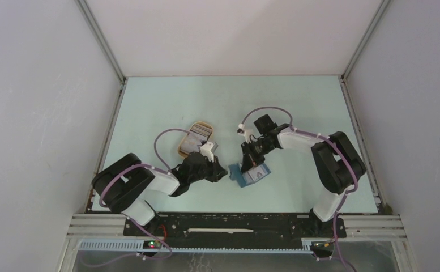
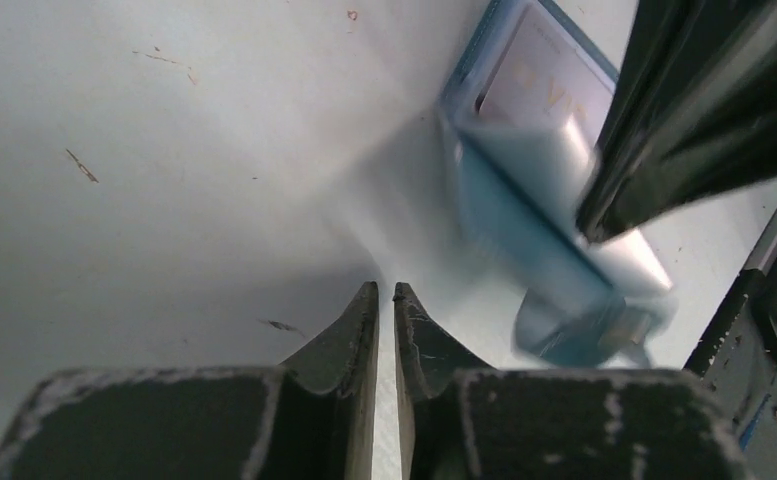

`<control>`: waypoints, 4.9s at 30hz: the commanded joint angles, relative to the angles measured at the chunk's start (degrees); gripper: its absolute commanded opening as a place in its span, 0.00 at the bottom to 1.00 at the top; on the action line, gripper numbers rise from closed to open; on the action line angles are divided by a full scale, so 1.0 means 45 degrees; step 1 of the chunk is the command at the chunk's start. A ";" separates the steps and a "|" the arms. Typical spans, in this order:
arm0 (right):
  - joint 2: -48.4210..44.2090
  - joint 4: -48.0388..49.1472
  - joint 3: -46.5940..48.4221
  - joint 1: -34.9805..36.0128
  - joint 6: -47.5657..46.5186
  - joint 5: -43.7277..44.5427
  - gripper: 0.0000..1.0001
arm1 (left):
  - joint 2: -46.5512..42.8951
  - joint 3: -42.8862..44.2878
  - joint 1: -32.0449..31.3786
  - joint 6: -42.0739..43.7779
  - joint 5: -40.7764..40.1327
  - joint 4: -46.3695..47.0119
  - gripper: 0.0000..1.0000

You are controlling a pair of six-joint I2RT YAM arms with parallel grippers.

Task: Put the credit cards into the card holder
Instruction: Open the card holder at the center of the board.

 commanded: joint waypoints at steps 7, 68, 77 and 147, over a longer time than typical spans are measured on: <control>0.0613 -0.0950 0.1103 0.0086 -0.1204 -0.1067 0.43 | -0.1052 -0.0288 0.0021 -0.0292 -0.0230 -0.0225 0.22; 0.3518 -0.3980 0.2363 -0.0359 -0.3774 -0.4228 0.47 | 0.2731 0.0382 0.0068 -0.4358 0.0793 0.5163 0.03; 0.2660 -0.4656 0.2720 -0.0689 -0.4679 -0.3714 0.53 | 0.2635 0.0344 0.0028 -0.3550 0.0090 0.3214 0.00; 0.2293 -0.4221 0.2380 -0.1492 -0.3495 -0.3852 0.03 | 0.3106 -0.0411 -0.0033 -0.4538 0.1830 0.7288 0.19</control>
